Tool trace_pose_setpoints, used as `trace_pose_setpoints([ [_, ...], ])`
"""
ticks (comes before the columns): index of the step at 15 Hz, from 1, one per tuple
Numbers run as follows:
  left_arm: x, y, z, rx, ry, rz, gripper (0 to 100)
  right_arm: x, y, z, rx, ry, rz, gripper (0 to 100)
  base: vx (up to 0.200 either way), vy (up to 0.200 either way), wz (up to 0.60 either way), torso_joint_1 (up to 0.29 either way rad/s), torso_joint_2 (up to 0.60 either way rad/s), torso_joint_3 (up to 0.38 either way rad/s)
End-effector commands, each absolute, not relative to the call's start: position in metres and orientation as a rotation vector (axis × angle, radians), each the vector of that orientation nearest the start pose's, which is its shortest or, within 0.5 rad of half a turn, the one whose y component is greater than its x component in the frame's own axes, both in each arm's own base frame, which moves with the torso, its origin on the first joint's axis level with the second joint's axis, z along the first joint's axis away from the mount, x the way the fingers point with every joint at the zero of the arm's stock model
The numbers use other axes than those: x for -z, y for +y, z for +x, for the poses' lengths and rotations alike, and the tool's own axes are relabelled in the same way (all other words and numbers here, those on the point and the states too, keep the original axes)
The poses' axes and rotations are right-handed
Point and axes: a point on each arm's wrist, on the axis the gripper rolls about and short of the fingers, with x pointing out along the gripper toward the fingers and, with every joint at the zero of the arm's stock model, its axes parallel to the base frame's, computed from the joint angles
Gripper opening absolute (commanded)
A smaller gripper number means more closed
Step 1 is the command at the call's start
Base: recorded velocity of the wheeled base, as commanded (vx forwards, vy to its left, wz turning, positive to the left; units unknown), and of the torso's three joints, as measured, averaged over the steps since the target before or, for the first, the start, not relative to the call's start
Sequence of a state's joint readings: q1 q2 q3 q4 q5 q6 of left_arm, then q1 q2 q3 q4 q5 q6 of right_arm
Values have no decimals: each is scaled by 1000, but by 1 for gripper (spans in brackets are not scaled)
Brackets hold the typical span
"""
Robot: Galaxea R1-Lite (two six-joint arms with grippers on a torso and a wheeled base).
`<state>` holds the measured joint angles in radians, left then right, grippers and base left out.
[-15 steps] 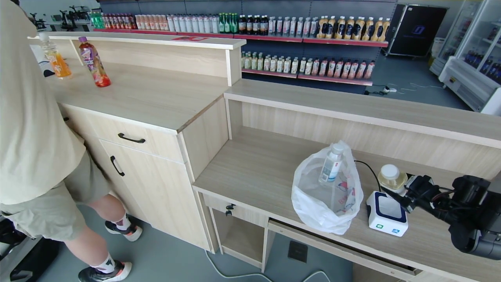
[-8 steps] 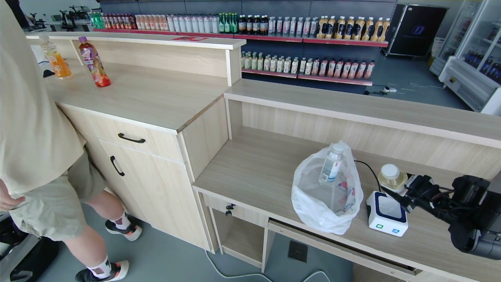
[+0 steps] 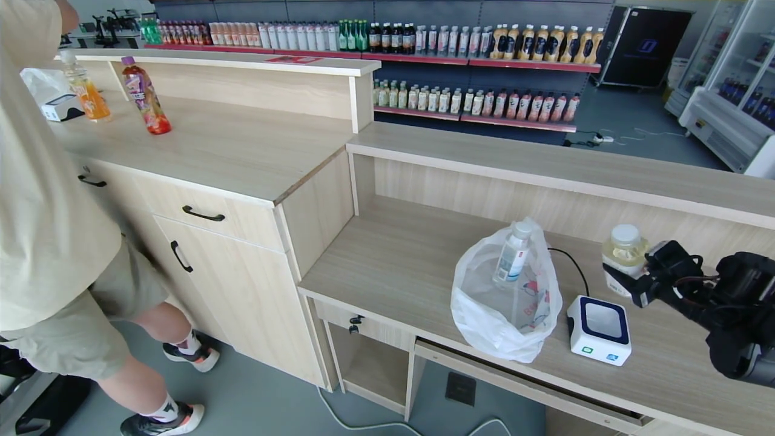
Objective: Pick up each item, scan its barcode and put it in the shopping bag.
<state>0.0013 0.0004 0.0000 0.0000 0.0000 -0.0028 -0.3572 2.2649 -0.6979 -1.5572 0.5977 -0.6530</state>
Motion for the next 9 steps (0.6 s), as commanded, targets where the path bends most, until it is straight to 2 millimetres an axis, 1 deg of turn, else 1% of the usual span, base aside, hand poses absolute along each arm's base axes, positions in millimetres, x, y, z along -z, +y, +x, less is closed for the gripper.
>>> trace_pose_setpoints([
  [1,-75,0,-23,-2,0,-3,100,-128,-107,315,-2,-95,-447,0,0,0,0,0,0,0],
  [3,-75,0,-23,-2,0,-3,100,-151,-104,296,125,23,-383,0,0,0,0,0,0,0],
  [4,-75,0,-23,-2,0,-3,100,-156,-101,284,167,78,-370,0,0,0,0,0,0,0],
  [6,-75,0,-23,-2,0,-3,100,-152,-94,260,197,142,-358,0,0,0,0,0,0,0],
  [7,-75,0,-23,-2,0,-3,100,-150,-90,252,194,154,-366,0,0,0,0,0,0,0],
  [9,-75,0,-23,-2,0,-3,100,-152,-88,247,194,148,-400,0,0,0,0,0,0,0],
])
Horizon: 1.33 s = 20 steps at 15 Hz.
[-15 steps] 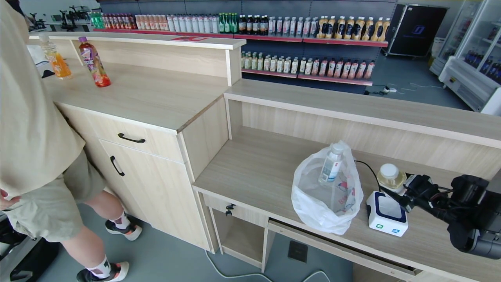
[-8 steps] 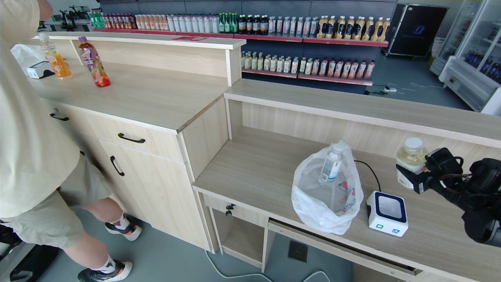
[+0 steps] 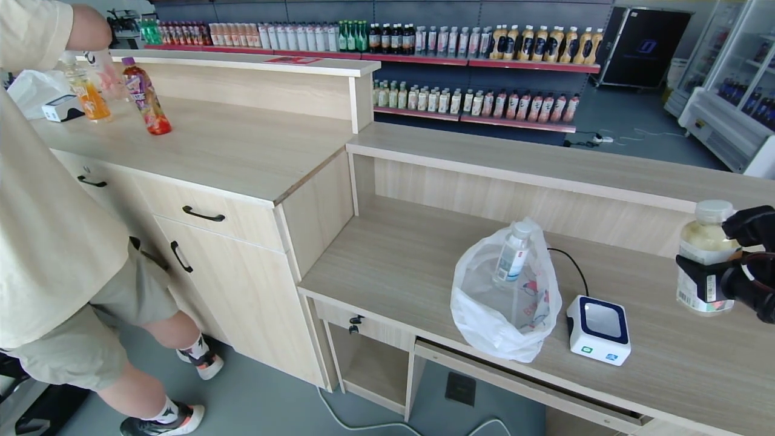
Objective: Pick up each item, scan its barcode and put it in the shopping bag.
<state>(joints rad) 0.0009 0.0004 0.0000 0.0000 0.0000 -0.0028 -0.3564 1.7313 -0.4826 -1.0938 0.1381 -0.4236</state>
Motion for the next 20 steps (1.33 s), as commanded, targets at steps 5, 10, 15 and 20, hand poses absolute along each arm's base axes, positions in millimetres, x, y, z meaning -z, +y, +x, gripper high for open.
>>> trace_pose_setpoints([
  [5,-75,0,-23,-2,0,-3,100,-159,-78,250,180,47,-411,0,0,0,240,1,0,2],
  [10,-75,0,-23,-2,0,-3,100,-132,-52,274,41,117,-289,0,0,0,120,0,1,0],
  [15,-75,0,-23,-2,0,-3,100,-76,-3,325,-207,96,-253,0,0,0,0,0,0,0],
  [20,-75,0,-23,-2,0,-3,100,-39,0,347,-396,75,-237,0,0,0,0,0,0,0],
])
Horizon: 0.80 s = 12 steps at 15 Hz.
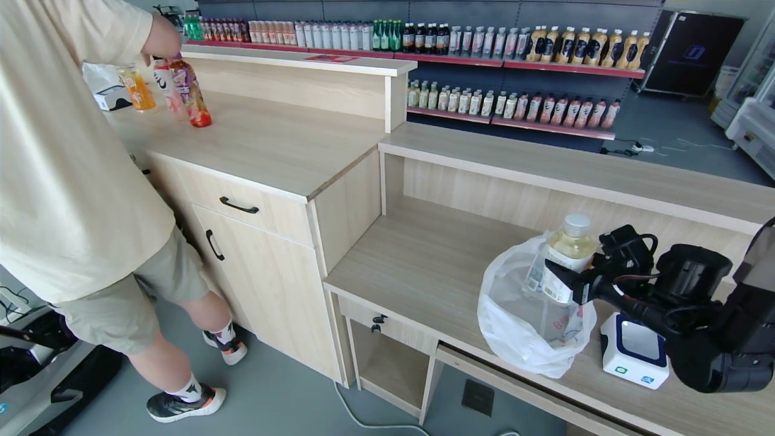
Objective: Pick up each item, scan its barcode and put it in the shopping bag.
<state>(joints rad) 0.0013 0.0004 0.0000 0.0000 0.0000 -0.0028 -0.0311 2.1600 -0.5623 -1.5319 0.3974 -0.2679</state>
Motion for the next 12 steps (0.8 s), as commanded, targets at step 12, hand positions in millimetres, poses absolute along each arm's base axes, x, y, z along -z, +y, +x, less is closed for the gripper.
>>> trace_pose_setpoints([
  [12,-75,0,-23,-2,0,-3,100,23,-1,396,-427,81,-209,0,0,0,0,0,0,0],
])
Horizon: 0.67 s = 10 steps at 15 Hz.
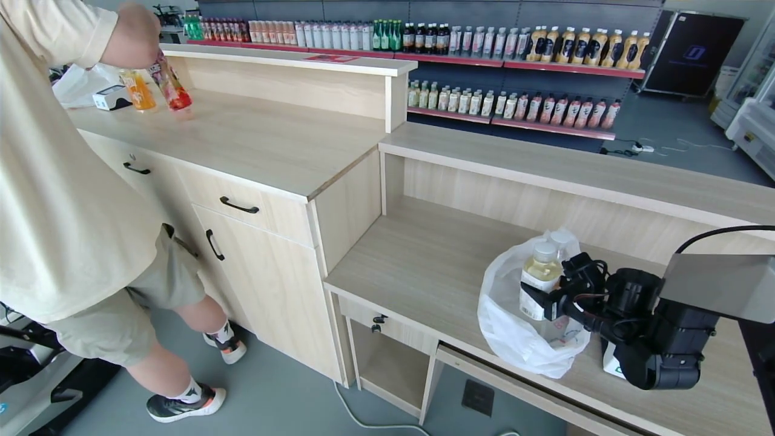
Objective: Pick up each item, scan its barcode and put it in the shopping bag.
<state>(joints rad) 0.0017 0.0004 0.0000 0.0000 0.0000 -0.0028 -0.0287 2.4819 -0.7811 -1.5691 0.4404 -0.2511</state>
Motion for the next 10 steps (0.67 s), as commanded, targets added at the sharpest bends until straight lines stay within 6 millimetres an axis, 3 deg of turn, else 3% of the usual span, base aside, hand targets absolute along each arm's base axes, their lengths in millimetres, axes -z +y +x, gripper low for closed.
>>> trace_pose_setpoints([
  [1,-75,0,-23,-2,0,-3,100,26,0,401,-430,70,-207,0,0,0,0,0,0,0],
  [10,-75,0,-23,-2,0,-3,100,45,5,403,-496,96,-190,0,0,0,0,0,0,0],
])
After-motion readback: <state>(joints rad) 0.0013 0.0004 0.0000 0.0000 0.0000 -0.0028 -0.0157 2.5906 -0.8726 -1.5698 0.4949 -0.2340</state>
